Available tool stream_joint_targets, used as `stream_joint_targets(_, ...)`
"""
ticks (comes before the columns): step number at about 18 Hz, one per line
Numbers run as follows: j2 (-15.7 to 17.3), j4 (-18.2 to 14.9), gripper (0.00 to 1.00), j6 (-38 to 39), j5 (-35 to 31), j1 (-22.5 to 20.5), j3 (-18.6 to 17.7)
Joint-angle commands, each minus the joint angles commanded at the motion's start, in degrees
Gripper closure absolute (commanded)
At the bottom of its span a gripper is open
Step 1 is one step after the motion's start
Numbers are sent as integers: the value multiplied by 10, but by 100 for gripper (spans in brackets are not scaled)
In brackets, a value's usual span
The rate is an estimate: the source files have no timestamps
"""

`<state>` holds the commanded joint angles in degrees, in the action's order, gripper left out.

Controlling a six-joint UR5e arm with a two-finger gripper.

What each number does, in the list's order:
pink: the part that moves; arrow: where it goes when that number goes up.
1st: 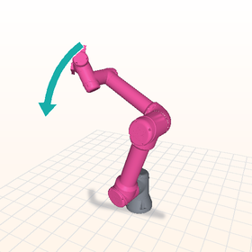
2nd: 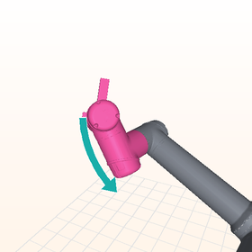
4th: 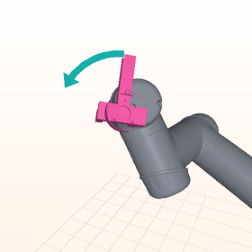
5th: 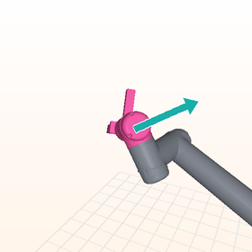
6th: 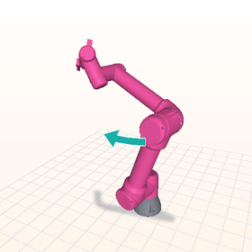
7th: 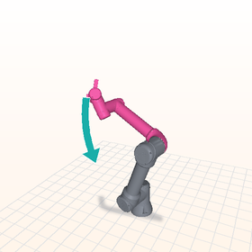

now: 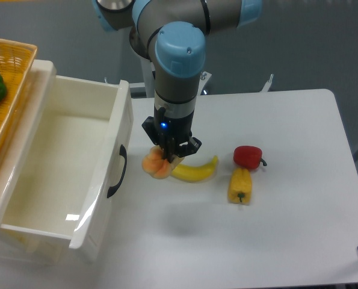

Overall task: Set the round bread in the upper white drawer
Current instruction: 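Close the gripper on the round tan bread roll beside the banana, then lift the bread roll and carry it over the open white drawer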

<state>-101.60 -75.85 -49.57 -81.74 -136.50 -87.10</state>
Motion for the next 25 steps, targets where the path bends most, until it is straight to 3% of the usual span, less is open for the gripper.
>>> stream_joint_targets(9,10,-6,90,8,3,0,0)
stream_joint_targets(18,28,-5,89,76,60,4,13)
stream_joint_targets(25,73,-6,89,127,92,10,6)
